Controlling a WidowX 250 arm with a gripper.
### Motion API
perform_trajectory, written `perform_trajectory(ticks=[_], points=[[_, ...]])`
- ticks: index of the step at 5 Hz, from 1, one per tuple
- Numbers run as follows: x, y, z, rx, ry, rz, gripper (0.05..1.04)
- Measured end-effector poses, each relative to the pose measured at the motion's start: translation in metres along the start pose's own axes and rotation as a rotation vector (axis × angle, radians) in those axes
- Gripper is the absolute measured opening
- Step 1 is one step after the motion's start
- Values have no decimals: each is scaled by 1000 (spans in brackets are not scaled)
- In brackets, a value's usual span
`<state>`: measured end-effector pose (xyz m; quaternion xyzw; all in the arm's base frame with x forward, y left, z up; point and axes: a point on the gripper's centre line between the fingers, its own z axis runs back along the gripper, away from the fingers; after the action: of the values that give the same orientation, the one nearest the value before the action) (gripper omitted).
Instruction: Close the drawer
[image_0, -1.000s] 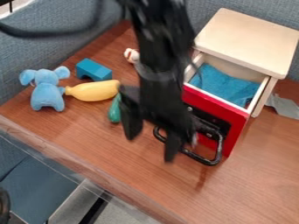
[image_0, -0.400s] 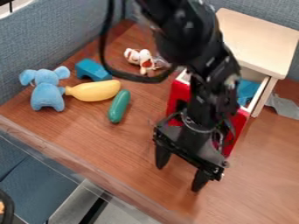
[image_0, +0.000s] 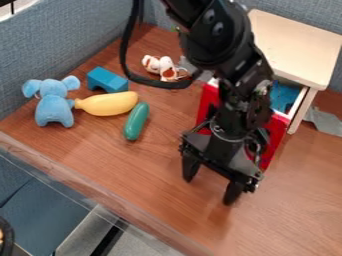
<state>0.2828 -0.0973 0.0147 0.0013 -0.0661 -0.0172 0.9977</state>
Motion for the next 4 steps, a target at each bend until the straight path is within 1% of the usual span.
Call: perform_trajectory(ticks=[1,2,4], points=[[13,12,4,-15,-21,28,1002],[24,24,8,-18,-39,33,1001],[35,34,11,-26,-69,59,1001]])
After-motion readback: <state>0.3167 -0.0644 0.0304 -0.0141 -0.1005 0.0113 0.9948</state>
